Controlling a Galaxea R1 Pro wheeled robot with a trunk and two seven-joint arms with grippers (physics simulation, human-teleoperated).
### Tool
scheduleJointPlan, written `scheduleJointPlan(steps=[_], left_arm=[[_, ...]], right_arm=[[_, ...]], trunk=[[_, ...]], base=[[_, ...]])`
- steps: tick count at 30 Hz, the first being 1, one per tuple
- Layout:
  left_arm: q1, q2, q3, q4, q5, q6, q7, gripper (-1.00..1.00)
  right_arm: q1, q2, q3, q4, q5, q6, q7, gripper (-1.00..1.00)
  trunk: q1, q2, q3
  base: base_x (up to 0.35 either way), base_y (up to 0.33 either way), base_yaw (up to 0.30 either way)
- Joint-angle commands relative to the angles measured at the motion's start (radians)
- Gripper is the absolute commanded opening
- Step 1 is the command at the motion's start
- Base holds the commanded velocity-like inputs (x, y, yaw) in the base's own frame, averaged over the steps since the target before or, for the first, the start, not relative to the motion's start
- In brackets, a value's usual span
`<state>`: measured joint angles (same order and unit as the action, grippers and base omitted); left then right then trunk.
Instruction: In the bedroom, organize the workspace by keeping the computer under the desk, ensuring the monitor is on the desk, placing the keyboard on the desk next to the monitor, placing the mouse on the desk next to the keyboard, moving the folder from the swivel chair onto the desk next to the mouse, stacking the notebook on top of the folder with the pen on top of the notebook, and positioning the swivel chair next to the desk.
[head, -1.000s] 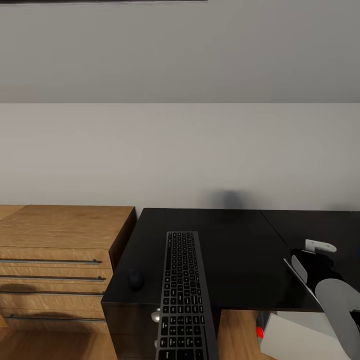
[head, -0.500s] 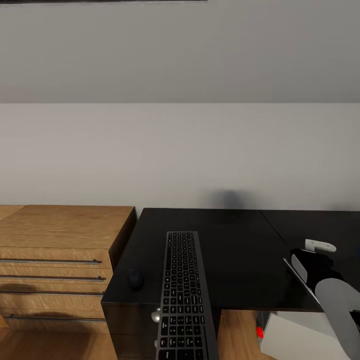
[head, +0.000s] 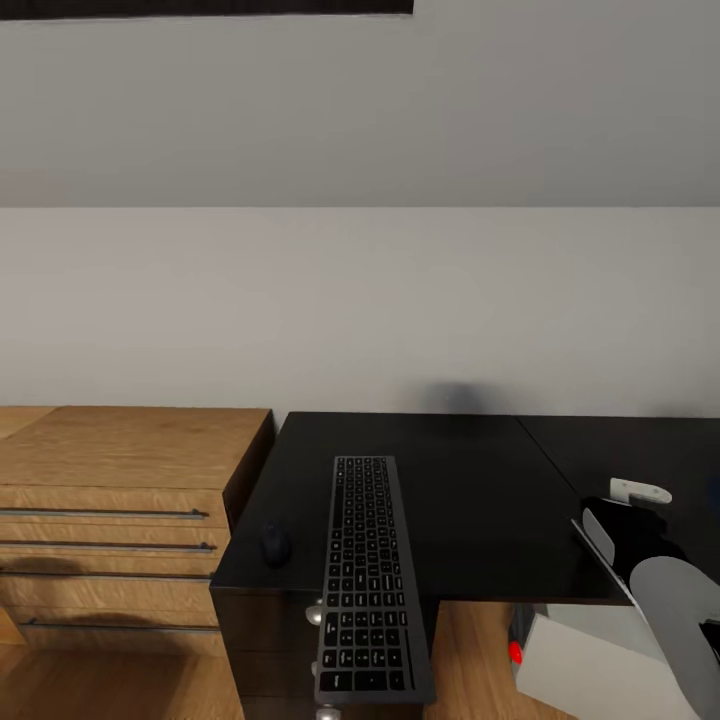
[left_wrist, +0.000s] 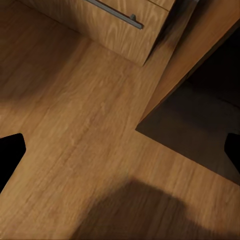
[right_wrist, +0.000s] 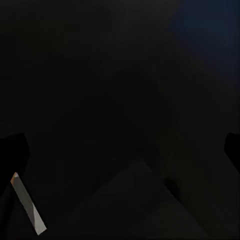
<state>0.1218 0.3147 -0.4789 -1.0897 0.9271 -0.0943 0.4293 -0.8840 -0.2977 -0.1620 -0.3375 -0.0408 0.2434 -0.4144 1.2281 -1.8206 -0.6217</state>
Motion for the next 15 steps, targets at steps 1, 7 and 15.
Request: scheduleJointPlan(steps=[1,7,15], left_arm=[[-0.001,0.001,-0.004,-0.001,0.01,-0.008,0.005,1.0],[-0.001,0.001,-0.004,-0.001,0.01,-0.008,0.005,1.0],[-0.001,0.001,-0.004,-0.001,0.01,-0.008,0.005,1.0]], right_arm=[[0.0,0.0,-0.002,0.075,-0.011,0.011,-0.001,1.0],[0.0,0.0,-0.002,0.075,-0.011,0.011,-0.001,1.0],[0.0,0.0,-0.002,0.075,-0.011,0.011,-0.001,1.0]], trunk=[[0.0,0.0,-0.001],[0.0,0.0,-0.001],[0.0,0.0,-0.001]], base=[[-0.007,0.0,0.0],[-0.087,0.007,0.0],[-0.102,0.011,0.0]])
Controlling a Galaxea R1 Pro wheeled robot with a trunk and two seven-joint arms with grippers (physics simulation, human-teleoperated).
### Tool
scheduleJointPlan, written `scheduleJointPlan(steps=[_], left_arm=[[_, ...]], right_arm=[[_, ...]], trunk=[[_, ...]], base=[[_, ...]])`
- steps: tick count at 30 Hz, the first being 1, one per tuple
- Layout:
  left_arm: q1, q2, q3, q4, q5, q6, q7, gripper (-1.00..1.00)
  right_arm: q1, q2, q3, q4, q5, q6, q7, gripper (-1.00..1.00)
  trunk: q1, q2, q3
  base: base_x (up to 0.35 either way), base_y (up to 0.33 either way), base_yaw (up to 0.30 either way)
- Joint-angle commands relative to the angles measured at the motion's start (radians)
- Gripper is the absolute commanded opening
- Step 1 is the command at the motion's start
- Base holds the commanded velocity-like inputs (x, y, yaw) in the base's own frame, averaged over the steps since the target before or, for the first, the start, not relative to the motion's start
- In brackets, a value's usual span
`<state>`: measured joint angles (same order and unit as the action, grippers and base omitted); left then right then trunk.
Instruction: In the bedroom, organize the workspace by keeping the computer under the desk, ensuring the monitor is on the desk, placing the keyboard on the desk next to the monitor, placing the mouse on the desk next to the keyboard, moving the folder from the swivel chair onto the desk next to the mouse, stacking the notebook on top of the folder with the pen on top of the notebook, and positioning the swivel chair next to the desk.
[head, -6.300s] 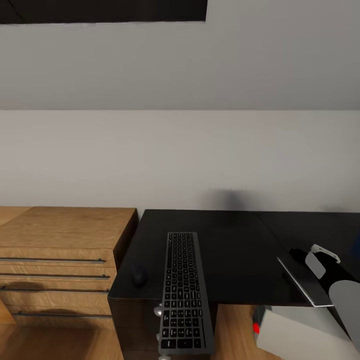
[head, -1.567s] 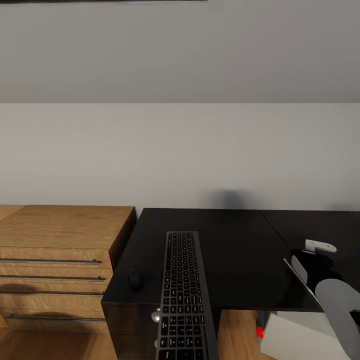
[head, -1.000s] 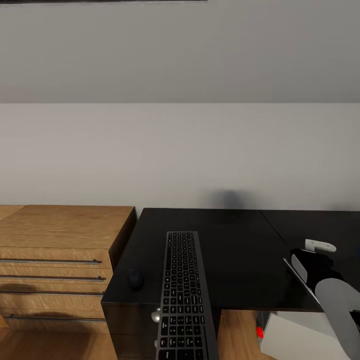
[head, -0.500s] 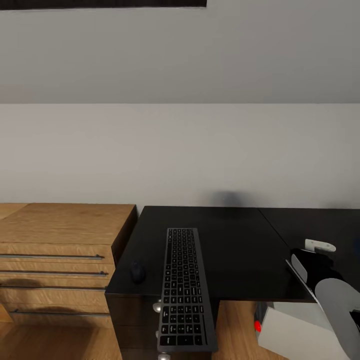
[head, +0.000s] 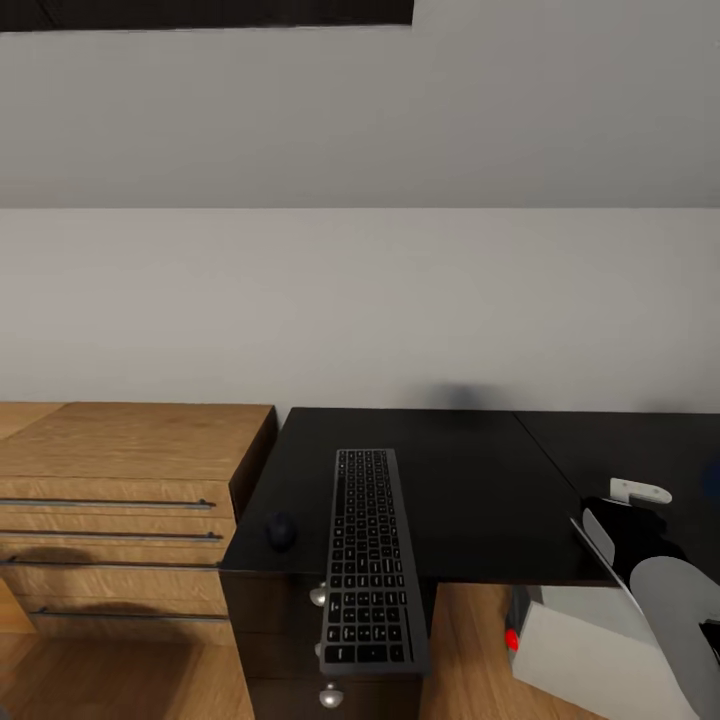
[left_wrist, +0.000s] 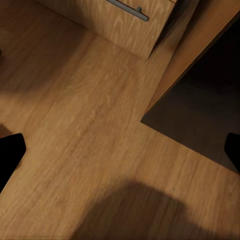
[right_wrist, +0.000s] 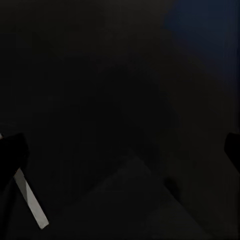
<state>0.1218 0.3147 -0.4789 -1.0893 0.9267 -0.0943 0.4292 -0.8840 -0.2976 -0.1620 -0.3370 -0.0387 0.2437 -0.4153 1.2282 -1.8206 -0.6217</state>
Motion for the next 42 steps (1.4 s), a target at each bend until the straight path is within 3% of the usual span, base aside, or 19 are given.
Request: scheduleJointPlan(steps=[1,42], left_arm=[[-0.001,0.001,-0.004,-0.001,0.011,-0.008,0.005,1.0],[-0.001,0.001,-0.006,0.005,0.011,-0.008,0.005,1.0]], right_arm=[[0.0,0.0,-0.002,0.075,-0.013,0.011,0.0,1.0],[0.0,0.002,-0.002,0.075,-0.013,0.01,0.0,1.0]], trunk=[[0.0,0.0,-0.001],[0.0,0.0,-0.001]], base=[[-0.02,0.002,0.0],[-0.039,0.045,0.0]])
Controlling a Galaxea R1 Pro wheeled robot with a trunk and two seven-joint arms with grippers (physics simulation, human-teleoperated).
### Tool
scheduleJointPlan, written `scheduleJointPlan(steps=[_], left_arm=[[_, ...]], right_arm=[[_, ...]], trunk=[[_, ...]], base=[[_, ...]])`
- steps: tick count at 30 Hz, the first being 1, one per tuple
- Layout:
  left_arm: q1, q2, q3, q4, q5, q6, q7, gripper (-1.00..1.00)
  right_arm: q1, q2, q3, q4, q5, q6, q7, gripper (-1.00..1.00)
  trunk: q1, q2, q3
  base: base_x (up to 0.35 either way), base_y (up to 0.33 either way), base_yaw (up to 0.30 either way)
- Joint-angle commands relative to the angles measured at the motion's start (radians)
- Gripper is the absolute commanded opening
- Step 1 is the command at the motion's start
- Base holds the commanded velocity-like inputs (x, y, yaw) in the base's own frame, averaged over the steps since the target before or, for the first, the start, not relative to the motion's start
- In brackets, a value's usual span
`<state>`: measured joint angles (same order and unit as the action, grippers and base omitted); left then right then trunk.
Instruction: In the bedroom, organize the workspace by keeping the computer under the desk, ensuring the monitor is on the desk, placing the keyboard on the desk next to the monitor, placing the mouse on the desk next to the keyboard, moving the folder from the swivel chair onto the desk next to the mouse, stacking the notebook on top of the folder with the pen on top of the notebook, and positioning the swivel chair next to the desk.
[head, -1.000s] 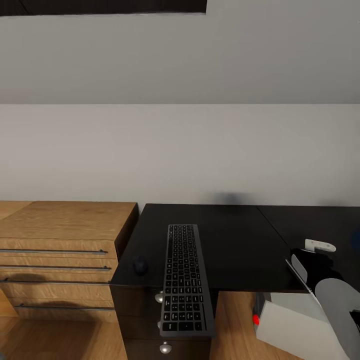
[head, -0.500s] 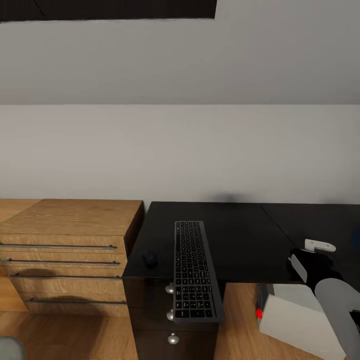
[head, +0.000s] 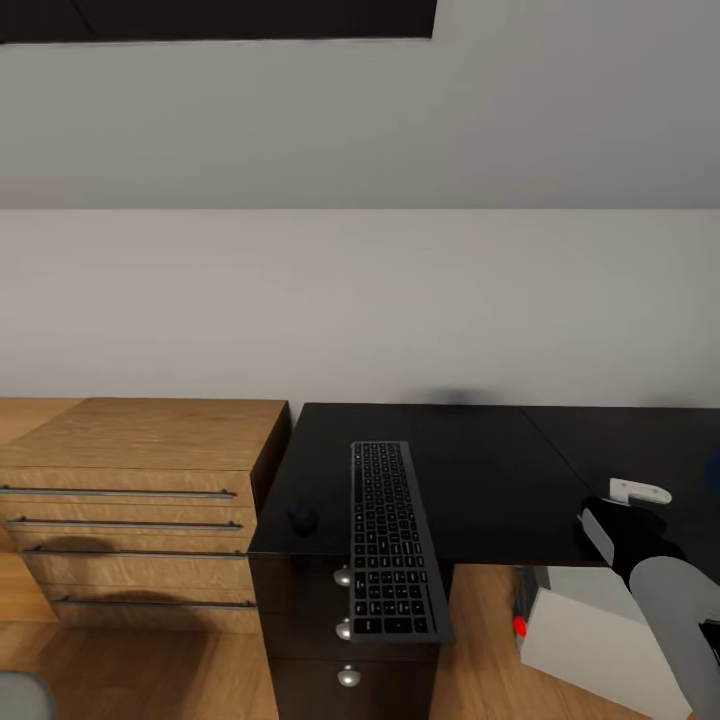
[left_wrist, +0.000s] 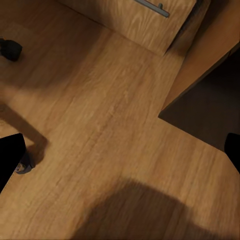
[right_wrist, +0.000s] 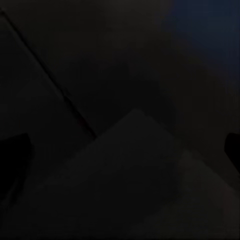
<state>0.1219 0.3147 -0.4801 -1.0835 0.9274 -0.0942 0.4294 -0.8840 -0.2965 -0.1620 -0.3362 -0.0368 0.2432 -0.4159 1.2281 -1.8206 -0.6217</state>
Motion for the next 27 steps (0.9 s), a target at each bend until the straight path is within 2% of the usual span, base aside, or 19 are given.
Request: scheduleJointPlan(steps=[1,8,27], left_arm=[[-0.001,0.001,-0.005,-0.001,0.01,-0.009,0.005,1.0],[-0.001,0.001,-0.005,-0.001,0.01,-0.009,0.005,1.0],[-0.001,0.001,-0.006,0.0,0.011,-0.006,0.004,1.0]], right_arm=[[0.0,0.0,-0.002,0.074,-0.015,0.01,0.0,1.0],[0.0,0.001,-0.001,0.073,-0.015,0.01,0.0,1.0],[0.0,0.003,-0.001,0.072,-0.014,0.007,0.0,1.0]], trunk=[[0.0,0.0,-0.001],[0.0,0.0,-0.001],[0.0,0.0,-0.001]], base=[[0.0,0.133,0.0],[0.0,0.107,0.0],[0.0,0.007,0.0]])
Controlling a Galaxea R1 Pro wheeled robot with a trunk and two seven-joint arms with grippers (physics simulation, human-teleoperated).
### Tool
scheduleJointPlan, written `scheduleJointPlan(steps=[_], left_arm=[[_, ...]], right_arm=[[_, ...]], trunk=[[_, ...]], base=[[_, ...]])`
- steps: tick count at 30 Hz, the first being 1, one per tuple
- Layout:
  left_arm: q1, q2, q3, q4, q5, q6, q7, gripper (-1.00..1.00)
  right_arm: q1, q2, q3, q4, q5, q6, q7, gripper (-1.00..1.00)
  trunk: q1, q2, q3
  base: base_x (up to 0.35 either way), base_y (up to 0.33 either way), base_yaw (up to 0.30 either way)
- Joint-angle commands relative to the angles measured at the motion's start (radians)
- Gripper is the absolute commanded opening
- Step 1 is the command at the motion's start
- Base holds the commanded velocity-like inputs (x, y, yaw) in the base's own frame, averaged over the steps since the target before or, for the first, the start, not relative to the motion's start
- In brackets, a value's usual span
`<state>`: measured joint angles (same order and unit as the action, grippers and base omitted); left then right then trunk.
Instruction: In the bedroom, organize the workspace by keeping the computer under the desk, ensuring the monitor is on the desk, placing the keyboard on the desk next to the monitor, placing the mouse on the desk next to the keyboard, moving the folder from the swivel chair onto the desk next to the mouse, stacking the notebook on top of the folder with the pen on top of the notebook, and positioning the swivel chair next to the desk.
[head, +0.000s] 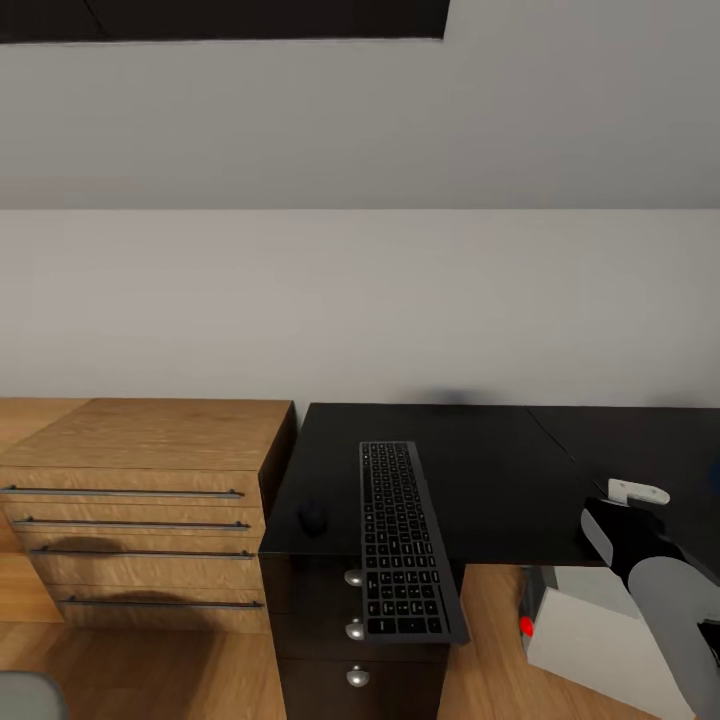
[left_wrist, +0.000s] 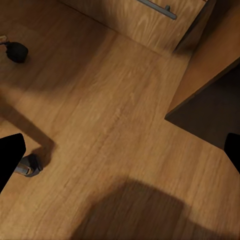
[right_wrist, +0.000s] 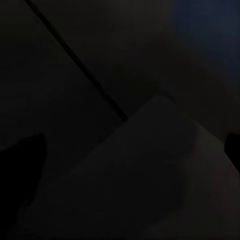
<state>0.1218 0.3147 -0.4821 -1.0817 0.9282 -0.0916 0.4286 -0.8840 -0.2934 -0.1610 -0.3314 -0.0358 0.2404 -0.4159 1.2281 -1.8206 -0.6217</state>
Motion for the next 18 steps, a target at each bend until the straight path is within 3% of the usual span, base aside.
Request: scheduleJointPlan(steps=[1,8,18], left_arm=[[-0.001,0.001,-0.004,-0.001,0.011,-0.008,0.005,1.0],[-0.001,0.0,-0.006,-0.001,0.011,-0.008,0.005,1.0],[-0.001,-0.022,-0.007,0.022,0.007,-0.007,0.006,1.0]], right_arm=[[0.0,0.0,-0.003,0.068,-0.015,0.009,0.0,1.0],[0.0,0.0,-0.004,0.061,-0.015,0.004,0.0,1.0],[0.0,0.0,-0.006,0.054,-0.015,-0.01,0.0,1.0]], trunk=[[0.0,0.0,-0.001],[-0.023,0.042,0.018],[-0.061,0.112,0.049]], base=[[0.0,0.0,0.0],[0.0,0.0,0.0],[0.0,0.0,0.0]])
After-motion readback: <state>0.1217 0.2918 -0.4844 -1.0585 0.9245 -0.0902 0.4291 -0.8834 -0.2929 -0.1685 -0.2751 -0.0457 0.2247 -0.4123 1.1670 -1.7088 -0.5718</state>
